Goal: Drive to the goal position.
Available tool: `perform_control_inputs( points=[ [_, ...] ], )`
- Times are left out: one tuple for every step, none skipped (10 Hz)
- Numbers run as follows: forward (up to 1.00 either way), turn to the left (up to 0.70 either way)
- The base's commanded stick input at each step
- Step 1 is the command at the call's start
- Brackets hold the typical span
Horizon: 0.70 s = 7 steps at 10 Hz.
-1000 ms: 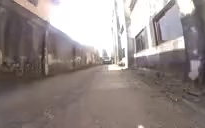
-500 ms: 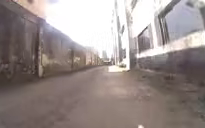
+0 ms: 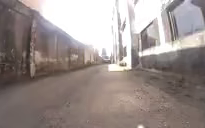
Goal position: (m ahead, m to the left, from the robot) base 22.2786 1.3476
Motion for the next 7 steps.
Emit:
perform_control_inputs(
  points=[
    [1.00, 0.00],
    [1.00, 0.00],
    [1.00, 0.00],
    [1.00, 0.00],
    [1.00, 0.00],
    [1.00, 0.00],
    [1.00, 0.00]
  ],
)
